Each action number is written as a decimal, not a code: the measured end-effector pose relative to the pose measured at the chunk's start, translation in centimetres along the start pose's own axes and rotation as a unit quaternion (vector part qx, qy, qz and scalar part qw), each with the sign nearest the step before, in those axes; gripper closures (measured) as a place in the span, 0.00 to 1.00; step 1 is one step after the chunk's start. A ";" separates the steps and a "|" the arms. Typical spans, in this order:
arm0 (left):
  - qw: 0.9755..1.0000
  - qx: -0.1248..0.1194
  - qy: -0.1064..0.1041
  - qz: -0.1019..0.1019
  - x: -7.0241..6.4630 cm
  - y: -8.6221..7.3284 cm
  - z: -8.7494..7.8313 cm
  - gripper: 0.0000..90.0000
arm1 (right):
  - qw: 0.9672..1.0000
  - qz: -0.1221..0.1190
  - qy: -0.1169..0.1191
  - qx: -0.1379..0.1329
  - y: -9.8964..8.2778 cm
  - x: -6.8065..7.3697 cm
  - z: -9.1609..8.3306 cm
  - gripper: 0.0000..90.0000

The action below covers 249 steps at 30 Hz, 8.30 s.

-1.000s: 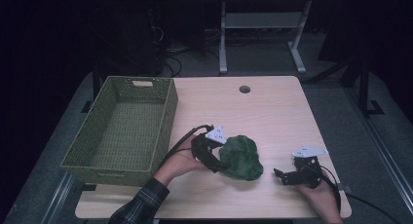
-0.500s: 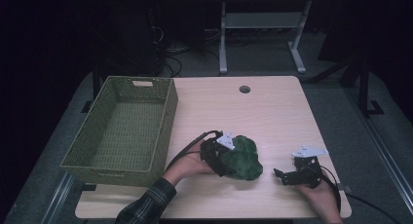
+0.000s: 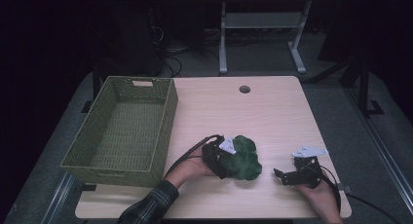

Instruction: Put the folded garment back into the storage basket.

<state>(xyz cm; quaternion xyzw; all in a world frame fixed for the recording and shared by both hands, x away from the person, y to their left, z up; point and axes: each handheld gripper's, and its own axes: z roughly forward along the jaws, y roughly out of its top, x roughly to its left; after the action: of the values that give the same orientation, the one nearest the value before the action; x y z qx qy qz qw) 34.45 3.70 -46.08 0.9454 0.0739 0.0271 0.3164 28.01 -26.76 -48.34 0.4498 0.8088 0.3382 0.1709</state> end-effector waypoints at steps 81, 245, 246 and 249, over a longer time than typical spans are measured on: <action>0.991 -0.007 0.073 -0.114 2.3 1.2 -16.8 0.80 | 1.000 0.001 0.000 0.001 0.0 0.0 0.0 0.01; 0.969 -0.098 0.142 -0.179 -0.3 -0.8 -9.6 0.18 | 1.000 0.002 -0.001 0.000 0.0 0.0 0.0 0.01; 0.969 -0.096 0.146 -0.176 -0.5 -1.0 -9.0 0.18 | 1.000 0.001 -0.001 0.000 0.0 0.0 0.0 0.01; 0.969 -0.086 0.146 -0.178 -0.6 -1.5 -7.6 0.17 | 1.000 0.002 -0.001 0.000 0.0 0.0 0.0 0.01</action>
<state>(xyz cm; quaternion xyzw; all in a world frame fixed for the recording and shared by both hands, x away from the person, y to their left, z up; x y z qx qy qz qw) 32.89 9.33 -40.90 0.8722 0.2833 0.1139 0.3822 28.03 -26.71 -48.34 0.4516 0.8077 0.3381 0.1714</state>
